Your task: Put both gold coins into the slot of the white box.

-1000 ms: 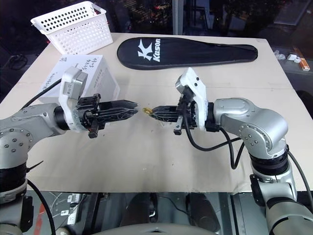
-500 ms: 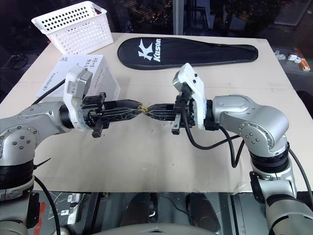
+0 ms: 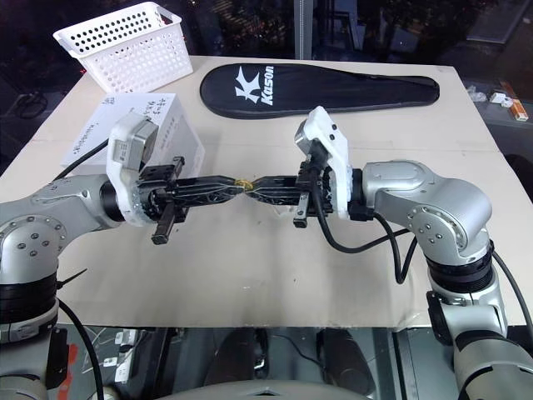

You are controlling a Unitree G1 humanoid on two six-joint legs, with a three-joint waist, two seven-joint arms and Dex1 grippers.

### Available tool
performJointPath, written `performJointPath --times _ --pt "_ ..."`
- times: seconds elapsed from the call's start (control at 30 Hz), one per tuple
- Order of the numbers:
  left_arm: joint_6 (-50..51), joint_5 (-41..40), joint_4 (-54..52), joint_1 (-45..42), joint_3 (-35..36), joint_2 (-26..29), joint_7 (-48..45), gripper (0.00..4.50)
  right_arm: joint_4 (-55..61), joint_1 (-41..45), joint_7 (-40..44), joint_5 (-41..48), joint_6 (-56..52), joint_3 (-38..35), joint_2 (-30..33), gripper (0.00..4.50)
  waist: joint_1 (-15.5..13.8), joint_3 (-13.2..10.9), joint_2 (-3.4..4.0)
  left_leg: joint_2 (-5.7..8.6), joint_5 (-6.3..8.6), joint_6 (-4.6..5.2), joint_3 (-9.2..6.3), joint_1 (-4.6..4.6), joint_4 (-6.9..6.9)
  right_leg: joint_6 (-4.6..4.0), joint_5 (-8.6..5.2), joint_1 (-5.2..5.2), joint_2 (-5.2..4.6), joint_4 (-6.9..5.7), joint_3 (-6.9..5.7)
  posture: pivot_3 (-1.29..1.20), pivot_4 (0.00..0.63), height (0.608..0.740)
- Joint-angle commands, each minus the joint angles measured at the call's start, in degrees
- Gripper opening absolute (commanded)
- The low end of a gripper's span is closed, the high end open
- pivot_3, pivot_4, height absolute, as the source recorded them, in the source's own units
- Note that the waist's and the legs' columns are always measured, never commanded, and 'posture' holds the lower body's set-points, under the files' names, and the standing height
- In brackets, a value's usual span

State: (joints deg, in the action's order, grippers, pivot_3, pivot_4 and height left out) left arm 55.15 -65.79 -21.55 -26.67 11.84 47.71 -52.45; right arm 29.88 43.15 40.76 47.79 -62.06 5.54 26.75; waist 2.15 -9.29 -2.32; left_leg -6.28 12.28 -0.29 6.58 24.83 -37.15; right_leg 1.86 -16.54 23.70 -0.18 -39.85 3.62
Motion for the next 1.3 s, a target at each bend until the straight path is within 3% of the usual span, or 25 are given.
performJointPath --times 0.03,0.17,0.2,0.3,0.5,0.57,0.63,0.87,1.3 --pt "1.47 -4.19 0.66 -0.44 4.80 0.52 3.37 0.00 2.59 -0.44 2.54 3.41 2.34 -1.90 0.32 0.87 0.01 0.00 0.00 0.00 0.00 0.00 -0.01 0.00 0.00 0.00 0.00 0.00 0.00 0.00 0.00 0.00 0.150 0.740" --pt "4.69 -10.49 4.94 -1.09 11.35 2.76 10.14 0.00 3.18 -0.86 2.37 1.89 5.81 -3.47 2.04 2.58 0.15 0.00 0.00 0.00 0.00 0.01 -0.04 -0.01 0.00 0.00 0.00 0.00 0.01 -0.01 -0.01 0.00 0.150 0.740" --pt "5.34 -12.07 6.21 -1.54 12.82 3.28 12.14 0.00 3.14 -0.78 2.22 1.33 6.84 -3.78 2.53 3.34 0.14 0.00 0.00 -0.01 0.00 0.01 -0.09 0.00 0.00 0.01 0.00 0.00 0.00 -0.01 -0.01 0.00 0.150 0.740" --pt "6.22 -14.09 10.69 -2.79 17.73 5.68 18.59 0.00 1.75 0.79 -0.65 -4.18 11.82 -4.33 3.55 4.45 0.07 -0.01 -0.01 0.00 0.00 0.01 -0.14 0.00 -0.02 0.01 0.00 -0.01 -0.01 0.00 -0.02 0.00 0.150 0.740" --pt "3.95 -1.79 16.47 -4.86 19.10 12.67 27.61 0.00 0.31 5.48 -1.20 -5.89 15.61 -5.18 3.43 4.45 0.07 -0.02 -0.01 0.00 -0.03 -0.06 -0.02 -0.02 0.03 0.00 0.00 0.01 0.00 0.00 -0.02 0.00 0.150 0.740" --pt "11.87 -0.52 23.27 -11.67 15.10 16.83 32.53 0.00 0.27 6.22 0.86 -6.40 17.02 -5.16 4.78 4.45 -0.30 -0.06 -0.09 0.00 -0.05 -0.09 -0.01 -0.01 0.05 -0.01 -0.01 0.01 0.00 0.01 -0.05 0.00 0.150 0.740" --pt "16.87 0.42 27.90 -16.32 11.57 18.91 31.66 0.00 -0.18 6.45 2.34 -6.83 18.13 -4.88 5.54 4.45 -0.62 -0.09 -0.12 0.00 -0.03 -0.06 -0.09 0.06 0.02 -0.01 -0.01 0.01 -0.01 0.03 -0.18 0.00 0.150 0.740" --pt "24.01 10.08 39.32 -29.44 3.05 17.37 31.79 0.00 -3.17 7.44 6.27 -6.60 20.02 -4.82 7.06 4.45 -1.40 -0.10 -0.11 0.02 -0.01 -0.02 -0.01 0.04 0.02 -0.01 -0.01 0.03 -0.03 0.01 -0.15 0.00 0.150 0.740" --pt "28.68 23.07 40.05 -33.48 -1.35 13.84 32.57 0.00 -5.04 9.57 6.88 -3.72 17.10 -5.80 8.36 4.45 -1.31 -0.09 -0.10 0.02 -0.04 -0.07 0.02 0.05 -0.03 -0.02 -0.01 0.05 -0.03 -0.03 -0.10 0.00 0.150 0.740"
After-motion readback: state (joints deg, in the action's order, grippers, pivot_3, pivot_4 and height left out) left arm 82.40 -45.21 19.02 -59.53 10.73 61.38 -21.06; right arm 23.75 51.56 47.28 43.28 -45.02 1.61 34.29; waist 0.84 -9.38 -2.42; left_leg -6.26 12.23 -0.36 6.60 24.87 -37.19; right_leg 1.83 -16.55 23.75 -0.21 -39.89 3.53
